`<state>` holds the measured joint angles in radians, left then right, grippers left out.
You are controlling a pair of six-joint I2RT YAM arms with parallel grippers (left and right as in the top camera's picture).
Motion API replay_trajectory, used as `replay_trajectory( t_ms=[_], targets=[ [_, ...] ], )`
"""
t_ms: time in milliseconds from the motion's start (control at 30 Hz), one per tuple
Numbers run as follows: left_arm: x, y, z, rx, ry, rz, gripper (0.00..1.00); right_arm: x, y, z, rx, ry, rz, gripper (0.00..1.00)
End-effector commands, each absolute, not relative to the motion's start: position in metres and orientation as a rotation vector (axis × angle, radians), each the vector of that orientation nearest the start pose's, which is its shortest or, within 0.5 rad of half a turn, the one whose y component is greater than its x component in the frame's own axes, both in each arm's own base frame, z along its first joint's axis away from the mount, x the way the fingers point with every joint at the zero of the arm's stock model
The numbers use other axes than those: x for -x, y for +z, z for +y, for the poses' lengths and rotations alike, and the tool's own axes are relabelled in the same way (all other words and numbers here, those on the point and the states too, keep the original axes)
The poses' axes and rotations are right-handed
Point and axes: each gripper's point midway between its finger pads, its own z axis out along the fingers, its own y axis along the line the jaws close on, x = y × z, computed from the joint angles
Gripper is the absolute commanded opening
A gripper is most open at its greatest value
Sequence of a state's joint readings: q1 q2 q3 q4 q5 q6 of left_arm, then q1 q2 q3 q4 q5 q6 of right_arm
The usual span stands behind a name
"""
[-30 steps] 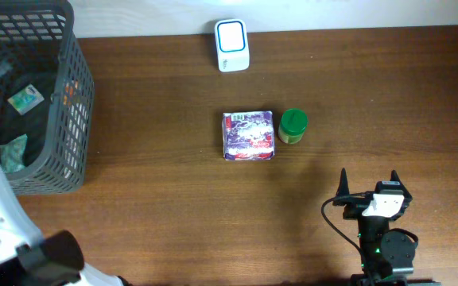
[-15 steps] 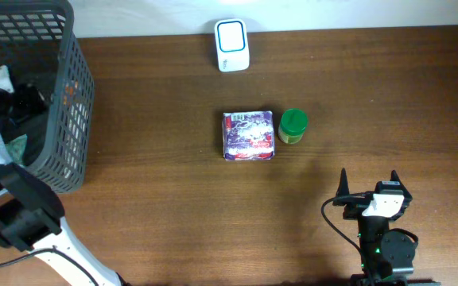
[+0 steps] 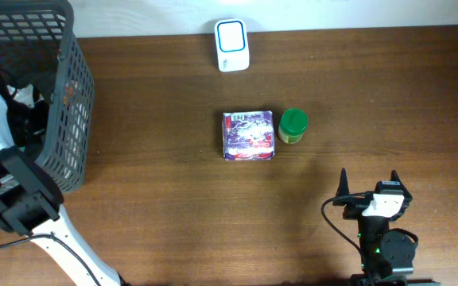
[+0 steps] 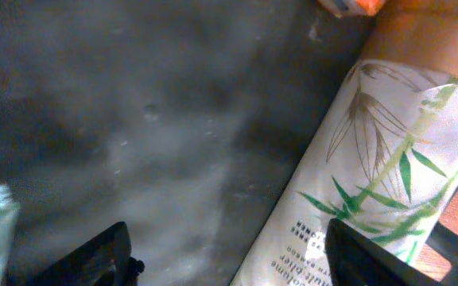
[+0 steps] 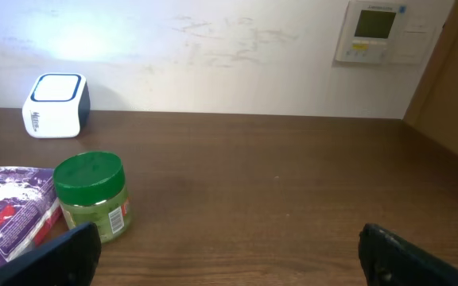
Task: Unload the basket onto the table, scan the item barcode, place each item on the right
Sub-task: 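Reach into the basket and grasp the white bamboo-print tube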
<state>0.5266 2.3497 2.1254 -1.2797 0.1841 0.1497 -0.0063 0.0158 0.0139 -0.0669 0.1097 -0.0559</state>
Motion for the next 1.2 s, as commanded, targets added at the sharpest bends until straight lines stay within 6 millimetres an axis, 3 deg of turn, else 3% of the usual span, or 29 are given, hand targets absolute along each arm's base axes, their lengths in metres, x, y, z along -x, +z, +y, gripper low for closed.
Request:
replay_trajectory(
  t_ms=[0,267,333,433,833,867,967,1100,1167],
  targets=[
    [-0.428,0.061,0.208,0.492,-0.292,2.944,0.79,-0.245,0.156,-0.022,-0.048,-0.142,1.648,0.98],
    [-0.417,0.071,0.22,0.514,-0.541,2.832,0.78,-0.245,0.157,-0.022,-0.048,-0.142,1.648,0.98],
    [-0.413,0.071,0.217,0.466,-0.56,2.846,0.78,-0.245,0.156,-0.022,-0.048,-0.142,1.648,0.98],
    [-0.423,0.08,0.199,0.373,-0.682,2.781,0.79,-0.245,0.156,-0.022,-0.048,-0.142,1.648,0.98],
    [-0.403,0.034,0.191,0.349,-0.644,2.897,0.78,-0.245,0.156,-0.022,-0.048,-0.142,1.648,0.98],
    [-0.4,0.029,0.194,0.346,-0.609,2.92,0.75,-0.245,0.156,-0.022,-0.048,-0.142,1.648,0.98],
    [-0.401,0.024,0.2,0.388,-0.535,2.942,0.52,-0.245,0.156,-0.022,-0.048,-0.142,1.648,0.99],
    [-0.403,0.023,0.208,0.488,-0.49,2.934,0.29,-0.245,0.156,-0.022,-0.048,-0.142,1.648,0.98],
    [-0.404,0.023,0.209,0.487,-0.478,2.935,0.28,-0.245,0.157,-0.022,-0.048,-0.142,1.648,0.98]
  ],
)
